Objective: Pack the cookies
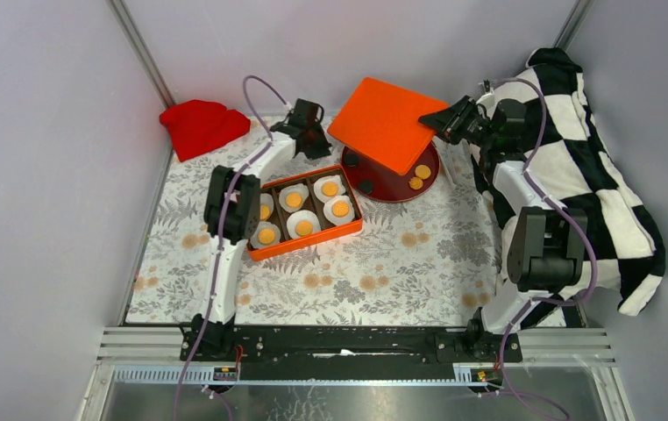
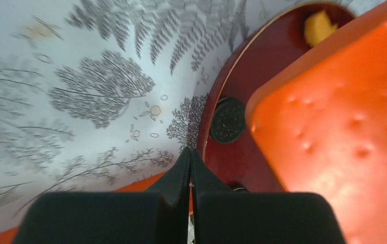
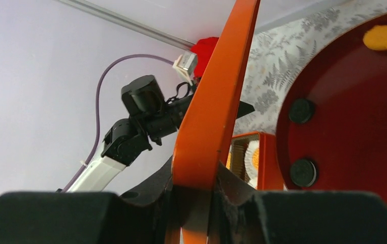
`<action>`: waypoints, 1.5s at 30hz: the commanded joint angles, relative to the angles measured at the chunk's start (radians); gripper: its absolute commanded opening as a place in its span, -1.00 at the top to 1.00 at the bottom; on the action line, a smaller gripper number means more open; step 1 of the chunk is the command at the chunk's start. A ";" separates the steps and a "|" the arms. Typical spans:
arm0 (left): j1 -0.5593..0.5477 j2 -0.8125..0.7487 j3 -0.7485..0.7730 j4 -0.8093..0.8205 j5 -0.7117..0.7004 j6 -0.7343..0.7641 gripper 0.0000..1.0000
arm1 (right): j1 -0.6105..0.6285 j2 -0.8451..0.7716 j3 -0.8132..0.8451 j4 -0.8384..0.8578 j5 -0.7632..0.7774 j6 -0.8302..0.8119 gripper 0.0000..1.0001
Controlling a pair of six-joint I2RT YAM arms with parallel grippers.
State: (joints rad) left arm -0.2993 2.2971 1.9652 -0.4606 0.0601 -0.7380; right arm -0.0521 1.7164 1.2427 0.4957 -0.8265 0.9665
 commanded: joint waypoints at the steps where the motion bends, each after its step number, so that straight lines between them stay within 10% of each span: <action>1: -0.029 0.061 0.051 0.004 0.047 0.020 1.00 | 0.002 -0.144 0.011 -0.047 0.031 -0.123 1.00; 19: -0.124 -0.157 -0.366 0.115 0.184 -0.001 1.00 | -0.003 -0.249 -0.027 -0.091 0.032 -0.140 1.00; 25: -0.114 -0.326 -0.353 0.010 0.003 0.000 1.00 | -0.002 -0.246 -0.040 -0.049 0.001 -0.096 1.00; 36: -0.110 -0.862 -0.413 -0.206 -0.502 0.005 1.00 | 0.063 0.078 -0.101 0.930 -0.319 0.798 1.00; 45: -0.110 -1.080 -0.695 -0.210 -0.666 -0.024 1.00 | 0.382 0.294 -0.022 0.947 -0.335 0.795 1.00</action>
State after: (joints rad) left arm -0.4133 1.2514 1.3586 -0.6121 -0.4675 -0.7502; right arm 0.2115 1.9957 1.1370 1.3136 -1.1248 1.7332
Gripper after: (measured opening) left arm 0.000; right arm 0.251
